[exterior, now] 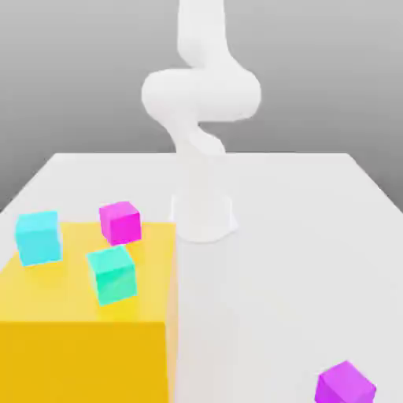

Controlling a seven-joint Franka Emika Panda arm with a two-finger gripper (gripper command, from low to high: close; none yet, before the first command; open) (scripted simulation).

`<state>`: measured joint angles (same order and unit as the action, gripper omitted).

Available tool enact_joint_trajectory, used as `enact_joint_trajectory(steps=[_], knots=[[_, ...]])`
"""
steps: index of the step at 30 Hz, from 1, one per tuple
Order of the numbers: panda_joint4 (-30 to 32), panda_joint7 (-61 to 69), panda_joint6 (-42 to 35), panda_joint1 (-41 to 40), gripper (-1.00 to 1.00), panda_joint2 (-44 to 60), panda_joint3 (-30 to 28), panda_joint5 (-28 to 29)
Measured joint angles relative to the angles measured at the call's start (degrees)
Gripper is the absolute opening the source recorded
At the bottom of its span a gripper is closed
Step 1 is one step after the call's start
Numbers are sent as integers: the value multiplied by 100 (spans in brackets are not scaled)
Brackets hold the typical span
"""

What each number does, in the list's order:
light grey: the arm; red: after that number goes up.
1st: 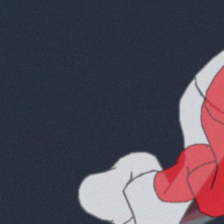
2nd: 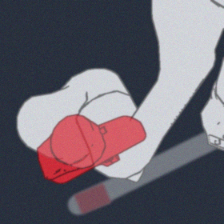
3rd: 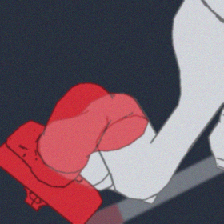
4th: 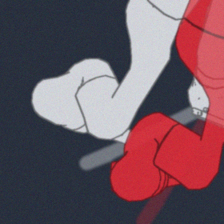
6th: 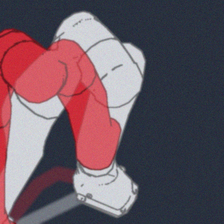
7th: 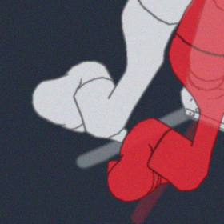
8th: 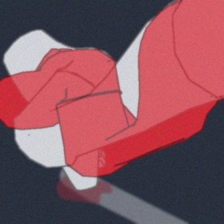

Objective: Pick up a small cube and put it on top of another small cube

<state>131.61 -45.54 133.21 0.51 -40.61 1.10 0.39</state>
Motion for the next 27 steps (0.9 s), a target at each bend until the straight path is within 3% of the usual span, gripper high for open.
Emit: enact_joint_trajectory(steps=[27], knots=[[-180,103,1542,883,0,5645,952,719]])
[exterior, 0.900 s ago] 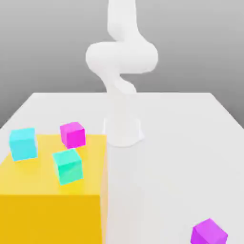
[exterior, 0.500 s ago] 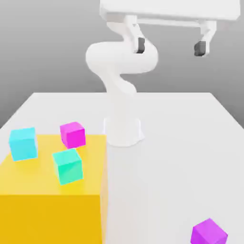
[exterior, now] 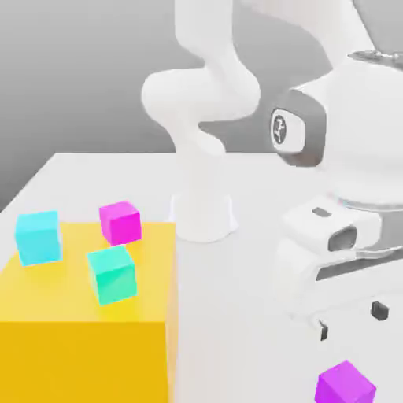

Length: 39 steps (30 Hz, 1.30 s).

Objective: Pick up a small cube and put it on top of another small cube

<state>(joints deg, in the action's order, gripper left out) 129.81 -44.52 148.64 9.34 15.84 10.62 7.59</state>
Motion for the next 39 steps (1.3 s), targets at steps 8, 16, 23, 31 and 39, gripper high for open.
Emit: enact_joint_trajectory(steps=[8,16,23,31,39], knots=[[-195,-174,823,316,-100,1376,-208,317],[-128,-95,571,243,-100,1059,-111,209],[227,-244,-480,-184,-100,-365,-335,-141],[681,-877,-1669,-1044,-100,-2020,-872,-313],[1137,-1556,-2853,-1742,-100,-3684,-1350,-446]])
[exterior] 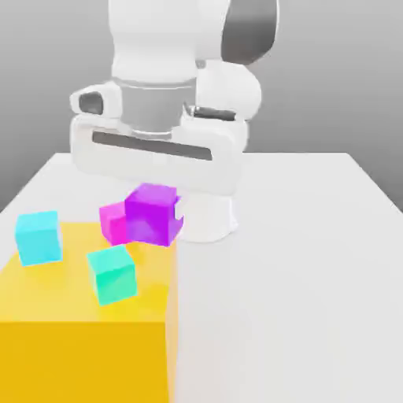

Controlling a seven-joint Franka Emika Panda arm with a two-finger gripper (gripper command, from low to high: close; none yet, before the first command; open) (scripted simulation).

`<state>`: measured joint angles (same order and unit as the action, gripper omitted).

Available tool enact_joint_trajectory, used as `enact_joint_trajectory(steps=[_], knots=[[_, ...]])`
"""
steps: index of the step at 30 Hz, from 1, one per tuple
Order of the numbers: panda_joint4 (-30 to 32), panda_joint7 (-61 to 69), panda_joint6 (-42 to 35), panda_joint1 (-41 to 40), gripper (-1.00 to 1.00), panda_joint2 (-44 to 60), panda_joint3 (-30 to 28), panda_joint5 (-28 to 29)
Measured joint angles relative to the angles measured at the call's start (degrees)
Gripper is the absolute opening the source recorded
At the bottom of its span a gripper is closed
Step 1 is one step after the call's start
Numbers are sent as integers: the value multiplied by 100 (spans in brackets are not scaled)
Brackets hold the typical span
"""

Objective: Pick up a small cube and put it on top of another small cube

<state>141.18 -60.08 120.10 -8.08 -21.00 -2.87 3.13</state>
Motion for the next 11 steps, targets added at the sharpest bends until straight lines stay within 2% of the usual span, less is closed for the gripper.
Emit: enact_joint_trajectory(steps=[3,7,8,11], knots=[[173,-254,-438,-301,-100,-625,-171,-54],[701,-319,185,-415,-100,-533,-238,-72],[824,-317,376,-425,100,-465,-242,-74],[824,-317,376,-425,100,-465,-242,-74]])
